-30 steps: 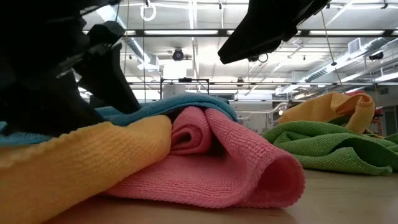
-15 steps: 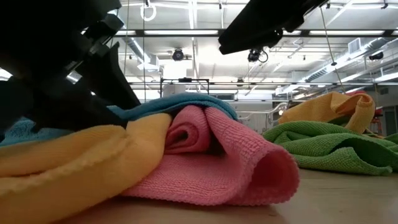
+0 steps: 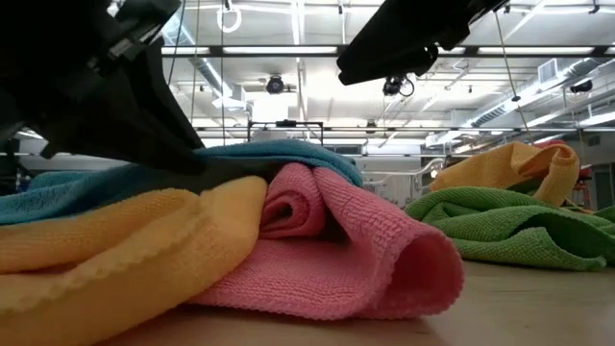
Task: Fold microfiber towels
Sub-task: Fold the bottom blue microfiber cloth
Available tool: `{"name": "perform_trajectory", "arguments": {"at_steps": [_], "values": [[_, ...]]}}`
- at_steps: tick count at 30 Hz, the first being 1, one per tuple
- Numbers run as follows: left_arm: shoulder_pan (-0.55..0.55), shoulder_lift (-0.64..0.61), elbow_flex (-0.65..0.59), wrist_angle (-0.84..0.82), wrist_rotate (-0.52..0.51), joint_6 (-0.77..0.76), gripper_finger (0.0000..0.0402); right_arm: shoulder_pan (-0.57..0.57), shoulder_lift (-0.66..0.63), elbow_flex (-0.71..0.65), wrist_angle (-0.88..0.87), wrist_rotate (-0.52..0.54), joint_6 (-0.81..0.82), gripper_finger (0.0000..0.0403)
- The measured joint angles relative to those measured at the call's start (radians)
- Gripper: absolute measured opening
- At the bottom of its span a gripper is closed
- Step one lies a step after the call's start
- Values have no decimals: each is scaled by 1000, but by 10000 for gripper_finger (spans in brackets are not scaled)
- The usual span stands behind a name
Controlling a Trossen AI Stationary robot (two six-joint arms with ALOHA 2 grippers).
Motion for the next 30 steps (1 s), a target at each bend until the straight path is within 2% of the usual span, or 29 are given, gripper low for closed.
{"name": "perform_trajectory", "arguments": {"at_steps": [8,15,21,25,30], "values": [[15,-6,0,-25,3,-18,10,11,98,0,168,-8,-89,174],[34,-81,0,-76,67,-107,15,52,190,4,295,17,-169,174],[76,-116,0,-66,152,-124,8,66,301,116,283,75,-273,174],[94,-134,0,-67,192,-150,19,65,374,235,143,109,-321,175],[87,-171,0,-67,199,-162,8,65,435,333,57,181,-323,194]]}}
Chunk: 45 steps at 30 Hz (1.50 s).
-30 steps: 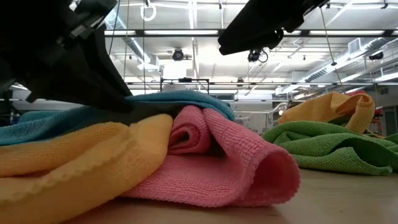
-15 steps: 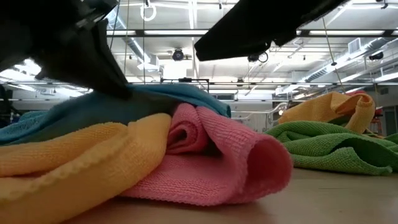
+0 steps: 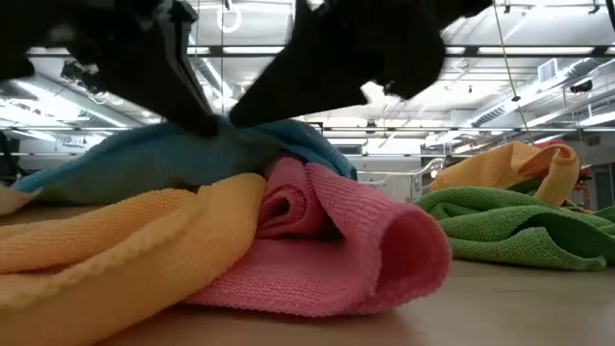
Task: Fold microfiber towels
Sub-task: Fold the bottom blue microfiber cloth
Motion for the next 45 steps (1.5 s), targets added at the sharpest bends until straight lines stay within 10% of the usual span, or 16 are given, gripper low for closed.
{"name": "perform_trajectory", "arguments": {"at_steps": [21,41,45], "values": [[-14,-27,0,-5,-2,-31,22,20,26,11,-70,217,18,201],[-14,-49,0,-30,31,-26,11,32,-9,12,-230,121,106,10],[-17,-48,-24,6,69,-52,62,24,-31,19,-237,85,147,8]]}}
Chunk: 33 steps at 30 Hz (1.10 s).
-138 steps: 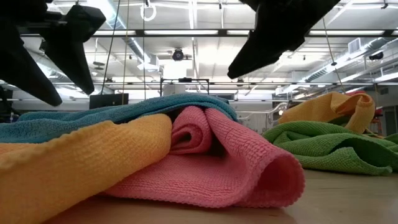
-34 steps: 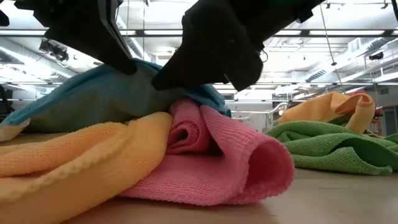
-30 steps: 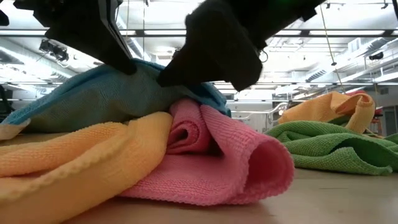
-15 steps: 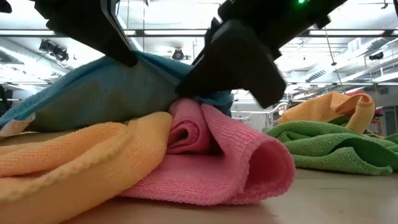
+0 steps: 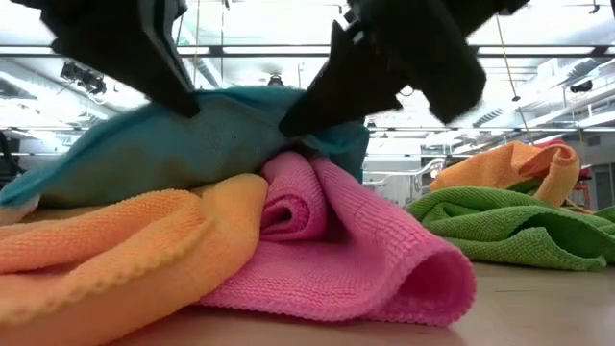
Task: Fold microfiber towels
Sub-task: Fold the bottom blue microfiber cloth
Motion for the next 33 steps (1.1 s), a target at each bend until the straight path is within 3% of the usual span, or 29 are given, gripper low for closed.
{"name": "perform_trajectory", "arguments": {"at_steps": [6,11,33], "values": [[-10,6,-42,-8,19,-99,184,-27,-72,0,-76,-80,125,5],[-36,7,-47,-21,17,-140,231,-69,-122,0,-153,-207,238,5],[-130,136,-50,-381,-23,-474,164,-126,-193,0,-241,-354,397,8]]}}
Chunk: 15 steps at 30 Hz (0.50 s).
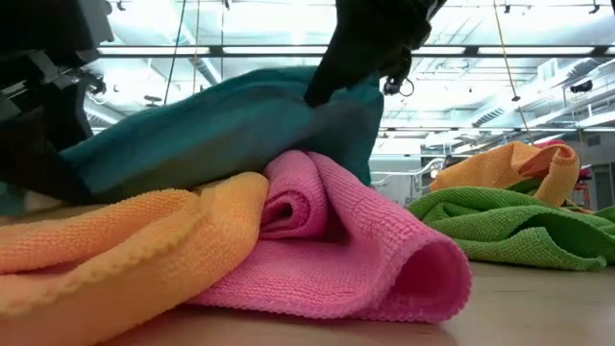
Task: Fold microfiber towels
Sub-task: Fold the bottom blue microfiber cloth
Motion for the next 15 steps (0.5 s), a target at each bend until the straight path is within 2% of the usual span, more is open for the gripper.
{"name": "perform_trajectory", "arguments": {"at_steps": [6,10,13,15], "values": [[-11,0,0,0,0,52,119,-3,-16,0,-8,-13,6,9],[-9,0,0,-3,6,92,67,-9,-16,0,-17,-36,15,10],[-9,-11,9,-20,59,152,17,-10,-16,0,-22,-58,7,10],[-9,-44,24,-47,82,177,14,-11,-23,0,-24,-99,-9,10]]}}
